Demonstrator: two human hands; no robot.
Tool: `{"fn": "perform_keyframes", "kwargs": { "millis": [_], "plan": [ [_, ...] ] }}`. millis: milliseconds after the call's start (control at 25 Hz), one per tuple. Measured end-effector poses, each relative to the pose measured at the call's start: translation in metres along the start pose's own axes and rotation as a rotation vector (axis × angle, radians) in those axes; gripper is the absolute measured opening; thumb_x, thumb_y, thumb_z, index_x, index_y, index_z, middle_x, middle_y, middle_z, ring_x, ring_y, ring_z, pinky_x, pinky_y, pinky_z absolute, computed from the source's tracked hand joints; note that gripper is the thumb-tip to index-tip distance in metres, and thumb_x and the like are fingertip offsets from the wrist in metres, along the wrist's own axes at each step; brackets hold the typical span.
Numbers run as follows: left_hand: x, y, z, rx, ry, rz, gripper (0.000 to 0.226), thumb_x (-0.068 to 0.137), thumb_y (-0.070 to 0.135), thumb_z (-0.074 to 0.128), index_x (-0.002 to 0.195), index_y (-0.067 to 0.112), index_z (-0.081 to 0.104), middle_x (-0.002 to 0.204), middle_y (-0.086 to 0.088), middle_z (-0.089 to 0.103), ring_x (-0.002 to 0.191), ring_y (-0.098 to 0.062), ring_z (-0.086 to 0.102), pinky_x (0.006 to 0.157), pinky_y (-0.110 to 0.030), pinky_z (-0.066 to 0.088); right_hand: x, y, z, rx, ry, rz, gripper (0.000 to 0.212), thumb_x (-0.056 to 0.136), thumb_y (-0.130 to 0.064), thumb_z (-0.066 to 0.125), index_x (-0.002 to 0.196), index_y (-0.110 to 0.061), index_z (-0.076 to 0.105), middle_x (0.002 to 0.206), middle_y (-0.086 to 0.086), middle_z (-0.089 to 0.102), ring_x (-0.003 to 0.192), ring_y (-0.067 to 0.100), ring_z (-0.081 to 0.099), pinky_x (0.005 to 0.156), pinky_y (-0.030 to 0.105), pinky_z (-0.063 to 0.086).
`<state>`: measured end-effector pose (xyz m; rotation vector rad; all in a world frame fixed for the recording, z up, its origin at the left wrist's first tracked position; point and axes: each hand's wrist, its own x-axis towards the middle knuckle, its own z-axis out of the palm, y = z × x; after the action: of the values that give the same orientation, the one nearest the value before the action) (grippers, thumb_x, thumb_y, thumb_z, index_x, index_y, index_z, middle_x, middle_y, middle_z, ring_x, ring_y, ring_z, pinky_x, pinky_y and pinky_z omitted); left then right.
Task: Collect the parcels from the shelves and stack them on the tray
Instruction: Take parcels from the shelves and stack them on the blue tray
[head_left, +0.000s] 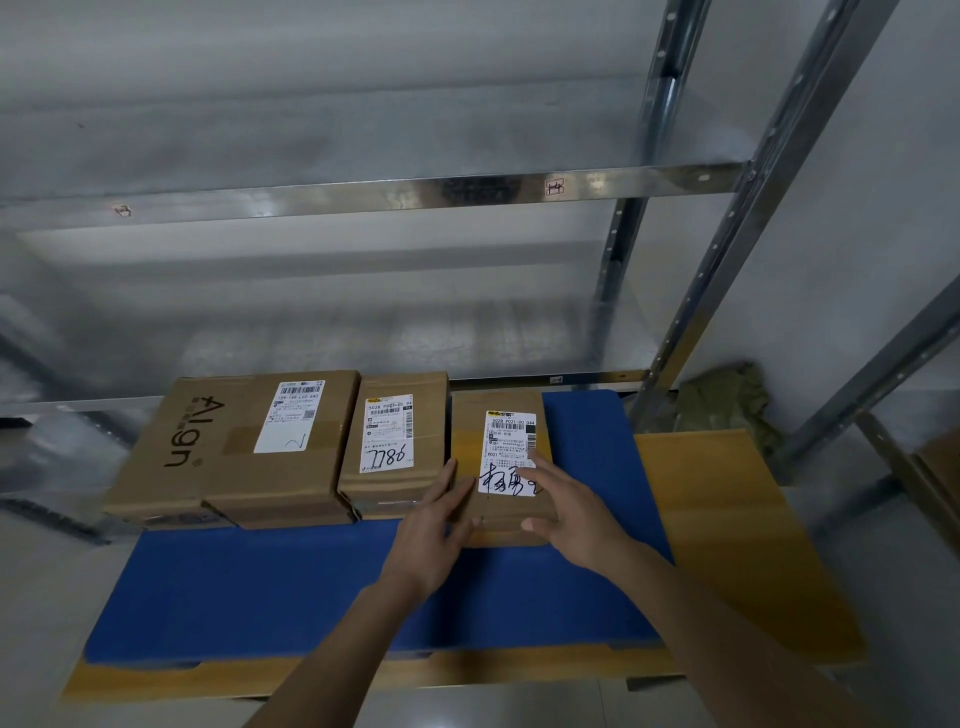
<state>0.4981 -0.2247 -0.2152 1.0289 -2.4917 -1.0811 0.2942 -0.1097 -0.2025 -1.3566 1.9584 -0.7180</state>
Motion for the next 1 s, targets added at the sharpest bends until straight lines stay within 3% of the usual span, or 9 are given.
{"fn": "perform_keyframes", "kwargs": {
  "millis": [200, 320, 520, 1000],
  "plan": [
    [0.007, 0.004, -0.005, 0.032, 0.017, -0.014, 0.057, 0.098, 0.032, 0.058, 0.150, 0.029, 0.036, 0.161, 0.019, 0.012, 0.127, -0.002, 0.047, 0.099, -0.019, 0.042, 0.014, 0.000, -0.006, -0.001, -0.010, 0.004, 0.072, 0.088, -0.014, 0.075, 0.150, -0.027, 0.040, 0.163, -0.020, 0.014, 0.133, -0.008, 0.028, 0.109, 0.013, 0.027],
    [0.012, 0.005, -0.006, 0.036, 0.018, -0.032, 0.057, 0.098, 0.030, 0.058, 0.150, 0.029, 0.036, 0.161, 0.019, 0.012, 0.122, -0.005, 0.052, 0.096, -0.022, 0.047, 0.021, 0.001, -0.009, 0.005, -0.018, 0.009, 0.073, 0.088, -0.013, 0.075, 0.150, -0.028, 0.039, 0.163, -0.020, 0.014, 0.139, -0.001, 0.030, 0.114, 0.019, 0.028],
    [0.020, 0.004, -0.005, 0.050, 0.025, -0.054, 0.056, 0.098, 0.030, 0.057, 0.150, 0.027, 0.037, 0.161, 0.018, 0.012, 0.118, -0.009, 0.057, 0.099, -0.031, 0.050, 0.029, 0.003, -0.011, 0.000, -0.023, 0.003, 0.073, 0.088, -0.014, 0.075, 0.150, -0.029, 0.038, 0.163, -0.022, 0.012, 0.134, -0.006, 0.027, 0.113, 0.019, 0.027],
    [0.034, -0.003, -0.001, 0.048, 0.037, -0.055, 0.055, 0.099, 0.031, 0.056, 0.151, 0.028, 0.036, 0.161, 0.020, 0.011, 0.125, -0.011, 0.054, 0.102, -0.039, 0.049, 0.042, 0.004, -0.018, -0.009, -0.048, 0.007, 0.072, 0.089, -0.015, 0.073, 0.150, -0.031, 0.037, 0.163, -0.023, 0.010, 0.141, 0.004, 0.032, 0.116, 0.027, 0.032]
  ]
}}
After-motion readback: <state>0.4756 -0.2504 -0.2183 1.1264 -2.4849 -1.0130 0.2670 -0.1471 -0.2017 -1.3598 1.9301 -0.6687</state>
